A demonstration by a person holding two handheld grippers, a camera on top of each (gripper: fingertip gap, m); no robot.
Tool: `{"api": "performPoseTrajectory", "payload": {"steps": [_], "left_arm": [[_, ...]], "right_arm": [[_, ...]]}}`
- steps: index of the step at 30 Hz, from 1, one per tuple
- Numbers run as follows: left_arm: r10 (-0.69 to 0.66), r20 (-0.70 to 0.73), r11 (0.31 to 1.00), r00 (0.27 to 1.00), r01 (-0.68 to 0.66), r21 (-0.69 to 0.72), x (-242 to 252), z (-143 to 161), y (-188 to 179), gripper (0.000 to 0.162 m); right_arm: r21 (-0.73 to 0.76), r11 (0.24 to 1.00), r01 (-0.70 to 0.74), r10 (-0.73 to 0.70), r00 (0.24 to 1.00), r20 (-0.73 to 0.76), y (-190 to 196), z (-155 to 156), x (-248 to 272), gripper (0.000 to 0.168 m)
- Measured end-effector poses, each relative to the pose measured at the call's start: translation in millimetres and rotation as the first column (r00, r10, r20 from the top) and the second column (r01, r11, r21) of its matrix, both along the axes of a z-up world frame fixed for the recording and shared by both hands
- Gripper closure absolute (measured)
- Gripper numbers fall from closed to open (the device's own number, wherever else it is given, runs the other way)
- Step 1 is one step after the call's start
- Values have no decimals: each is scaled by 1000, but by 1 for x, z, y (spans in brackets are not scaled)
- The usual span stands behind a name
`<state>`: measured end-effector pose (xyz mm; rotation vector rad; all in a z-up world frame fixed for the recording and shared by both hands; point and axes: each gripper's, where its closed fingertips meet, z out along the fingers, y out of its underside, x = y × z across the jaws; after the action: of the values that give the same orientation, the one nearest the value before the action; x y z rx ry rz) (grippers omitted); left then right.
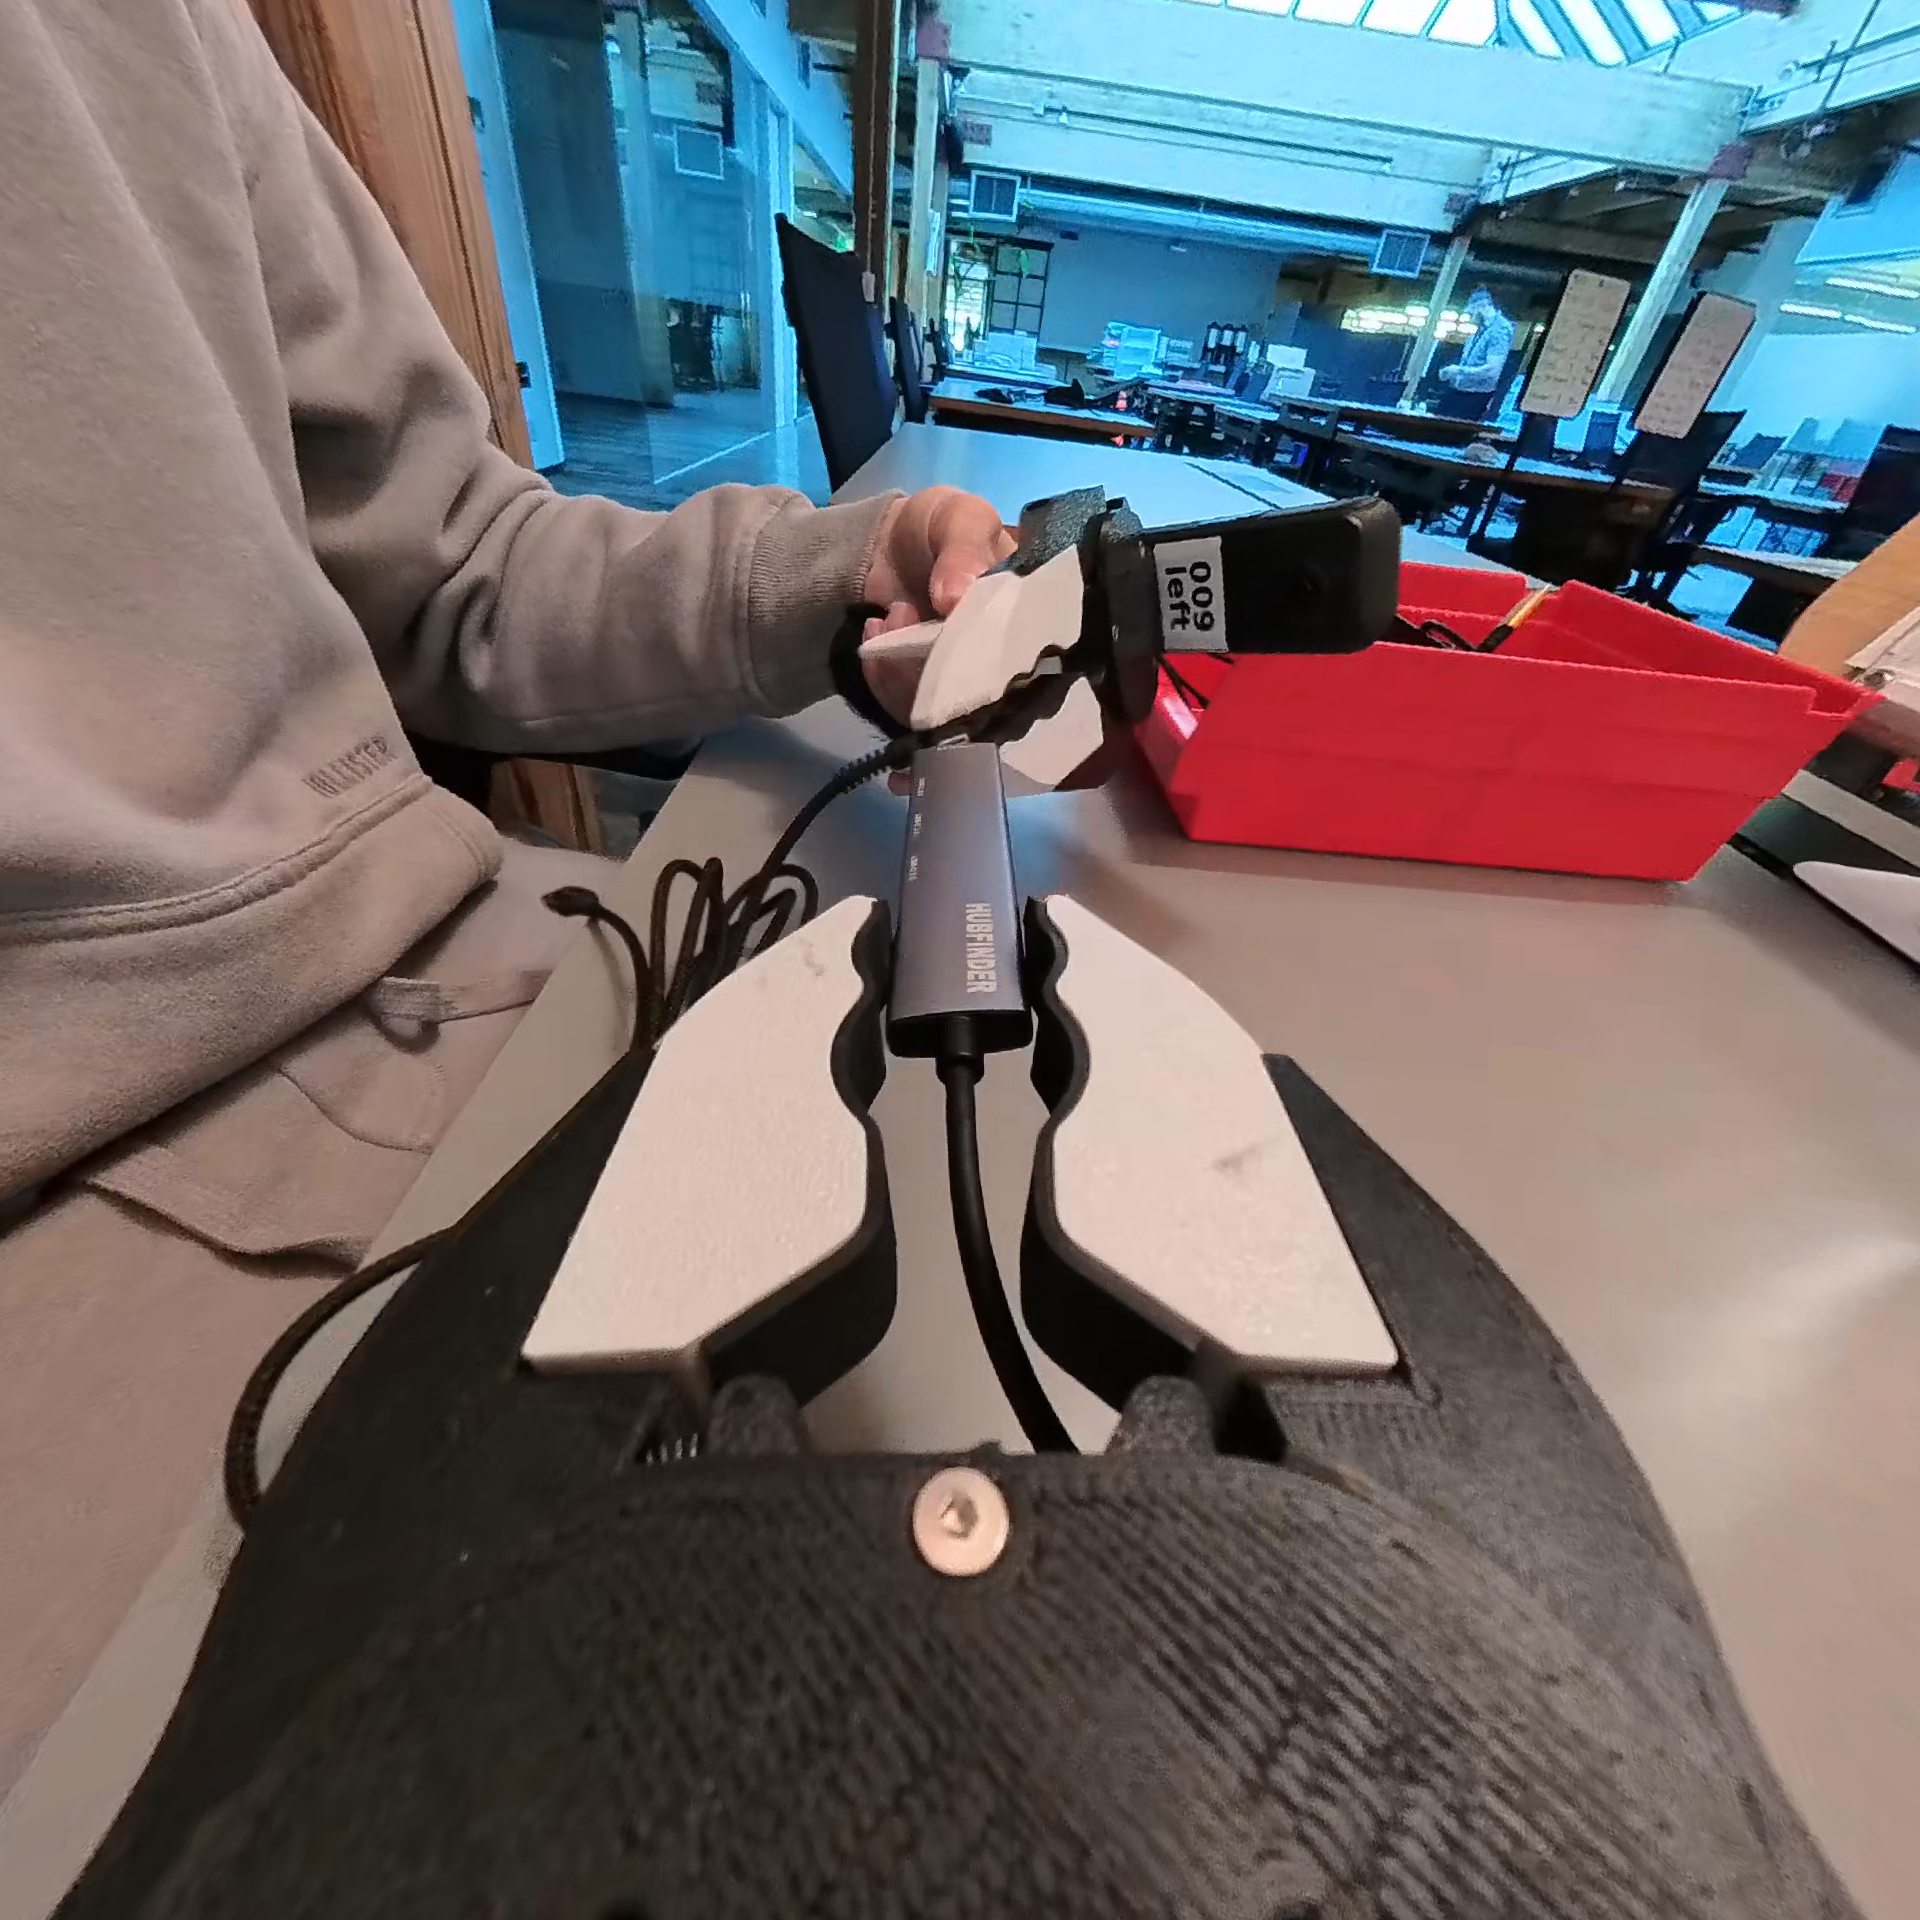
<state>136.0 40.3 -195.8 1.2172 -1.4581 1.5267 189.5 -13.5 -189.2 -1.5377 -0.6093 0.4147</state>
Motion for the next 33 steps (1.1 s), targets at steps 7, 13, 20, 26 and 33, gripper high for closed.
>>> {"api": "performPoseTrajectory", "payload": {"steps": [7, 13, 20, 26, 33], "left_arm": [[-22, -26, 999, 999, 22, 24, -2, -9, -4, 154], [-27, -45, 999, 999, 29, 44, -2, -15, -6, 154], [-43, -74, 993, 996, 50, 105, -4, -29, -7, 155], [-64, -72, 984, 995, 75, 159, -7, -35, -10, 155], [-33, -84, 973, 996, 51, 225, -2, -51, -4, 155]], "right_arm": [[-27, 999, -21, 21, 1000, 11, -3, -3, -3, 143], [-80, 997, -4, 11, 996, 84, -4, -9, -3, 143], [-150, 989, 11, 17, 982, 186, -4, -15, -8, 143], [-193, 981, 0, 41, 978, 204, -6, -16, -13, 143], [-164, 986, -7, 37, 983, 179, 2, -14, -17, 143]]}}
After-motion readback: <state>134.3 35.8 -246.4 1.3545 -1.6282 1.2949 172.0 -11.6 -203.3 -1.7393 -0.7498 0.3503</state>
